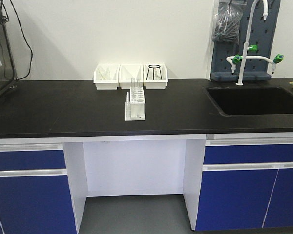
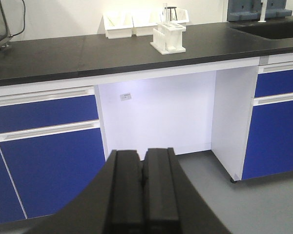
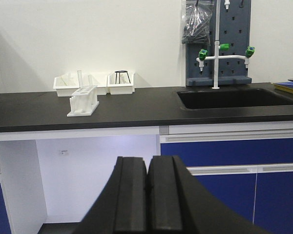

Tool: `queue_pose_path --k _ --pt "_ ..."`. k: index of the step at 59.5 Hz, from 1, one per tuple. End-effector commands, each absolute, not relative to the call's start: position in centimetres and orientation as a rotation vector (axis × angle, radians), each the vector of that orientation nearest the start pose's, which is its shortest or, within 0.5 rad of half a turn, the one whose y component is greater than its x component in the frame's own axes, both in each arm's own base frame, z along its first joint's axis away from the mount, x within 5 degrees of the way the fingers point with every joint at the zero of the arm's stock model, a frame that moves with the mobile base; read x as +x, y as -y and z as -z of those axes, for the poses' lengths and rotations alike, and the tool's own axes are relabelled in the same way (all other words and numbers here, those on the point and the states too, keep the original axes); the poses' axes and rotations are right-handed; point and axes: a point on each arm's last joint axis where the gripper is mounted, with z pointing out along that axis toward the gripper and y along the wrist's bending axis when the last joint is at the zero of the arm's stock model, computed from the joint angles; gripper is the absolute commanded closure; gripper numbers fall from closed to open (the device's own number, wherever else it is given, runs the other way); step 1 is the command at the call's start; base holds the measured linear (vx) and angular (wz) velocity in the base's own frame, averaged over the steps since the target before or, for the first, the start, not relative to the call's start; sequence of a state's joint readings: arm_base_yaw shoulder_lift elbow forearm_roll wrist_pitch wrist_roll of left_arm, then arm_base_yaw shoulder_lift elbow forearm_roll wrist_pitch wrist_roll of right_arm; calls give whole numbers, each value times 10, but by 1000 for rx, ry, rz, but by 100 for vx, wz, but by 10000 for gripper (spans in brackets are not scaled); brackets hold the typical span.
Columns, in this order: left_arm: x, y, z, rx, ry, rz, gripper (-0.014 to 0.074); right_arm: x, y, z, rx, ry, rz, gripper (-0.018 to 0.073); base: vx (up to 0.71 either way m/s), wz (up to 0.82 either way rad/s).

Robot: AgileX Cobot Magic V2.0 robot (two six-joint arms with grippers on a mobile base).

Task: Flip and reinsert test tube from rack
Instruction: 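Drive the base toward the white test-tube rack on the bench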

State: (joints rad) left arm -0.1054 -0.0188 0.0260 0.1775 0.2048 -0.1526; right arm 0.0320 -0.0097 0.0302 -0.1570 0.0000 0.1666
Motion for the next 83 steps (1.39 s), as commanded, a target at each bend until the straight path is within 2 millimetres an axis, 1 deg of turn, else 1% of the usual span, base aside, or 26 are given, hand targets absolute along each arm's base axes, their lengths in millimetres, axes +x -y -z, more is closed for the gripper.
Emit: queue_pose_path --k 1,51,83 --pt "55 4 -196 76 -1600 57 602 55 -2 -210 -33 -1416 -24 570 0 0" --pt "55 4 -196 76 -1600 57 602 55 -2 -210 -33 -1417 -24 570 2 1" --pt "55 4 -196 76 -1600 57 602 55 -2 -210 -33 -1417 -24 570 23 3"
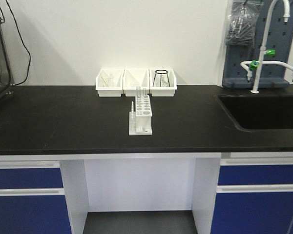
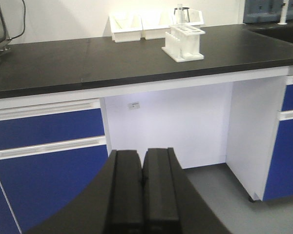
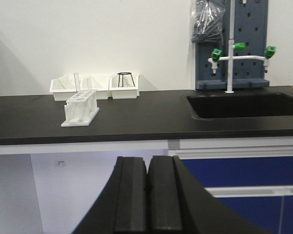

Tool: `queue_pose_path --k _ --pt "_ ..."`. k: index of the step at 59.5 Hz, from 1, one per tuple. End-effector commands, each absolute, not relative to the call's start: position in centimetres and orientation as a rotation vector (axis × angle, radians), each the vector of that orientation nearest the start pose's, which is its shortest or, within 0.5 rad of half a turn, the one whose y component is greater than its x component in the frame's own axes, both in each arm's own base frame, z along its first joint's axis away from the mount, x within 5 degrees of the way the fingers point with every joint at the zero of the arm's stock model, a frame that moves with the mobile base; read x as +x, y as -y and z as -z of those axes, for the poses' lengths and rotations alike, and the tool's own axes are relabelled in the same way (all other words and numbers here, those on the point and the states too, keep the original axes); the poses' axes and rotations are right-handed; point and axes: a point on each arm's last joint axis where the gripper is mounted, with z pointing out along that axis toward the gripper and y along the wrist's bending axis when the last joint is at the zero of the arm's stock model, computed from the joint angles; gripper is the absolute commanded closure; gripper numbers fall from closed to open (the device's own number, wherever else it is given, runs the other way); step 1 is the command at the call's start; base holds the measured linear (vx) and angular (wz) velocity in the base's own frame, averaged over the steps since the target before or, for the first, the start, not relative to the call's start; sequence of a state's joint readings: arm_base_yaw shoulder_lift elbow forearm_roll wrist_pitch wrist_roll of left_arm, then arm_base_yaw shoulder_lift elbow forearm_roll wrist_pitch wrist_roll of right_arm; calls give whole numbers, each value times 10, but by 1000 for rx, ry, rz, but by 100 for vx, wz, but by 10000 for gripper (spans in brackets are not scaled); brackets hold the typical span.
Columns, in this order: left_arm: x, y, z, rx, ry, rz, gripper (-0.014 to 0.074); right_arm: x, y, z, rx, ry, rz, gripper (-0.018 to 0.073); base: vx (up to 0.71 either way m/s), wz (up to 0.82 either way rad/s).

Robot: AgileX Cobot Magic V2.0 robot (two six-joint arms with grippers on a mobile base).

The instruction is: Flip and reinsert test tube from rack

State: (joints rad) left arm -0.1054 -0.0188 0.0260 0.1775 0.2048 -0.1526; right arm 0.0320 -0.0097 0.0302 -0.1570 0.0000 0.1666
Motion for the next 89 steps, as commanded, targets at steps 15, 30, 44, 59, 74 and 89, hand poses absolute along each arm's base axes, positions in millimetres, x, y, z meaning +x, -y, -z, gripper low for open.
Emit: queue_pose_path --k 15,30,44,59,74,89 --pt "55 4 -196 76 -1600 57 602 55 -2 -210 -33 -1417 -24 570 38 6" --pt "55 4 -196 76 -1600 57 602 55 -2 -210 -33 -1417 -24 570 41 0" --pt "55 4 -196 76 -1600 57 602 55 -2 -210 -33 -1417 -24 570 40 1" --pt "55 4 -196 76 -1600 57 602 55 -2 -210 -33 -1417 -24 570 39 0" --pt "55 4 -196 76 -1600 57 602 55 -2 -210 -33 -1417 -24 570 37 0" --pt "55 4 -196 76 -1600 57 602 55 -2 -210 -33 -1417 -24 570 34 4"
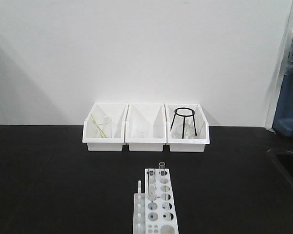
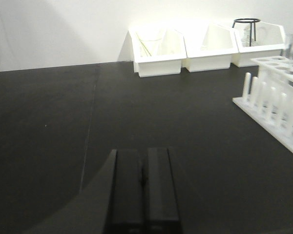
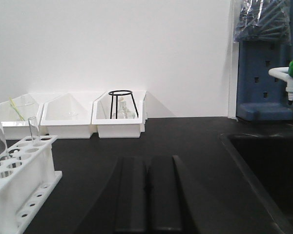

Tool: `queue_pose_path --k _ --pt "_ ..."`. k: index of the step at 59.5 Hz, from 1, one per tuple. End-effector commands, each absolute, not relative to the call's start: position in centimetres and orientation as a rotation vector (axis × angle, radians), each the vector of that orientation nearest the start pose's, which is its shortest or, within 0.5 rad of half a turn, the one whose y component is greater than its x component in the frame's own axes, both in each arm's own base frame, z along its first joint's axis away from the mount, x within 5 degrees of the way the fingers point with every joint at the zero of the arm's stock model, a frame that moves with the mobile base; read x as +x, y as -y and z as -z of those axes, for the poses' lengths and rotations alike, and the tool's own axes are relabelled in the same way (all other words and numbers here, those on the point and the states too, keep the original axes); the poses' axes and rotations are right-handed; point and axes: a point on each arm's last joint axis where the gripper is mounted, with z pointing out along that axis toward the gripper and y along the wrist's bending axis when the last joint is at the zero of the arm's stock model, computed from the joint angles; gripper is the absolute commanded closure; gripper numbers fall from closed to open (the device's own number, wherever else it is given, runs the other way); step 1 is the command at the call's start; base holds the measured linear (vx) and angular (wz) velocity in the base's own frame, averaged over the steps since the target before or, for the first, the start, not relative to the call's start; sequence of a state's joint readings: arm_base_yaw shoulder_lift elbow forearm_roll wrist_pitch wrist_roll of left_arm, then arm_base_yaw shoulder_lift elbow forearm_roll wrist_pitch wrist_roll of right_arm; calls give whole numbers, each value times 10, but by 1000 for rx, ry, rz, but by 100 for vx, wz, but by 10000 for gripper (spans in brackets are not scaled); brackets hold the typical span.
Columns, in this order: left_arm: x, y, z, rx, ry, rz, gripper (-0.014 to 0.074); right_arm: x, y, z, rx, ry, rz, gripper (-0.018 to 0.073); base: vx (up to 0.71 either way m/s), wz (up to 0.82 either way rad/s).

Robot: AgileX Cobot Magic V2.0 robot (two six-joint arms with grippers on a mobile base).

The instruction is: Flip and reinsert test tube from rack

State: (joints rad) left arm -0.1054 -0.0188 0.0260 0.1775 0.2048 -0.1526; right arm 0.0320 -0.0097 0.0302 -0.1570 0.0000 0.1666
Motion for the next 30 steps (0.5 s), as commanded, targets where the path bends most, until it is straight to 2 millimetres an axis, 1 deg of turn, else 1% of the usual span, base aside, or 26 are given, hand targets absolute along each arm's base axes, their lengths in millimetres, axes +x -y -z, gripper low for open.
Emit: queue_pose_path --k 1,17,30 --pt "55 4 -196 76 -1600 57 602 55 -2 -210 -33 -1417 -24 570 33 5" --pt "55 4 -196 76 -1600 57 602 55 -2 -210 -33 -1417 -24 570 29 -1" --pt "55 4 -196 76 -1600 57 602 55 -2 -210 -33 -1417 -24 570 18 -10"
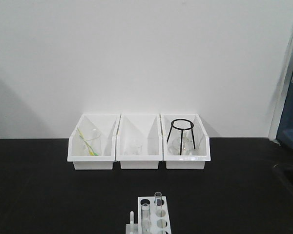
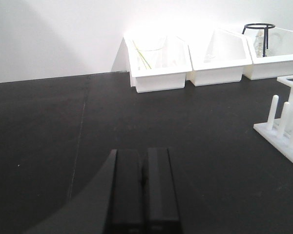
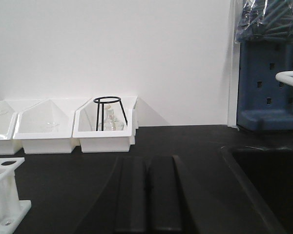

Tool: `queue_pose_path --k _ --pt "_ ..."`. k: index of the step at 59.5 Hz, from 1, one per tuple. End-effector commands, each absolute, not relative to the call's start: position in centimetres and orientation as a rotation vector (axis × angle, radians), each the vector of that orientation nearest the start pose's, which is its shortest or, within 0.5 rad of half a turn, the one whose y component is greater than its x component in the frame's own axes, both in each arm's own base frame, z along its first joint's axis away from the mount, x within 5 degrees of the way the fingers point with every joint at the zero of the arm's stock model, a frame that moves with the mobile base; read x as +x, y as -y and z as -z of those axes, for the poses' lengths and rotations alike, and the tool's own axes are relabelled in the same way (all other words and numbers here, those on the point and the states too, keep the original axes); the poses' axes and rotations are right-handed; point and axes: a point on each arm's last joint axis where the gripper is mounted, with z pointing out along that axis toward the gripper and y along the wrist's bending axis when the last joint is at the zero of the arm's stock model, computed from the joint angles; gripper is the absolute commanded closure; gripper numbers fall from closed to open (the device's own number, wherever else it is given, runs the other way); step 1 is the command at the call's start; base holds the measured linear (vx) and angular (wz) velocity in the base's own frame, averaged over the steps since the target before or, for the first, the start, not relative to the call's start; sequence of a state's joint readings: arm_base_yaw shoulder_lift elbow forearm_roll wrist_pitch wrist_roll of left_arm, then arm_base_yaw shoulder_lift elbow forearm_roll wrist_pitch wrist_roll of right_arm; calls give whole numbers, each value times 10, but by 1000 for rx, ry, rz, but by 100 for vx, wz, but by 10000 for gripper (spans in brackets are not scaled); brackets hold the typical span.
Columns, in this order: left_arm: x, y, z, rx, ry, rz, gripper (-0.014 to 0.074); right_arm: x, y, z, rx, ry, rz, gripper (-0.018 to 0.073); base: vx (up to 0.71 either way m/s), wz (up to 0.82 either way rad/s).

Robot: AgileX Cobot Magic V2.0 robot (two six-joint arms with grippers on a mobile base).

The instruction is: Flip and reinsert test tube from rack

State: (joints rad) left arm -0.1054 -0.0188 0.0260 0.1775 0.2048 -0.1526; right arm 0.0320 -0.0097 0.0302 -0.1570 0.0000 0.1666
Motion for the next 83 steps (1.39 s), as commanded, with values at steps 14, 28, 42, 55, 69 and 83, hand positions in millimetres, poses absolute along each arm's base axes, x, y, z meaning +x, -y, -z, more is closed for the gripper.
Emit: queue_pose_path --k 14,28,42,55,69,83 --pt "55 4 -196 76 -1600 57 602 55 -2 -210 -33 -1417 -24 570 7 1" --pt "55 4 -196 76 -1600 57 602 50 -4 -231 22 -1221 -122 570 1 1" --pt "55 4 -196 76 -1600 57 602 36 -3 -324 -38 -1084 -35 570 0 0" --pt "55 4 -196 76 -1600 57 602 90 -4 -404 -97 -1185 59 570 0 0" --pt "55 4 -196 76 -1600 57 602 144 -6 -399 -106 -1332 53 568 0 0" --pt "55 4 -196 76 -1600 57 602 154 -6 -394 -109 -1370 52 482 0 0"
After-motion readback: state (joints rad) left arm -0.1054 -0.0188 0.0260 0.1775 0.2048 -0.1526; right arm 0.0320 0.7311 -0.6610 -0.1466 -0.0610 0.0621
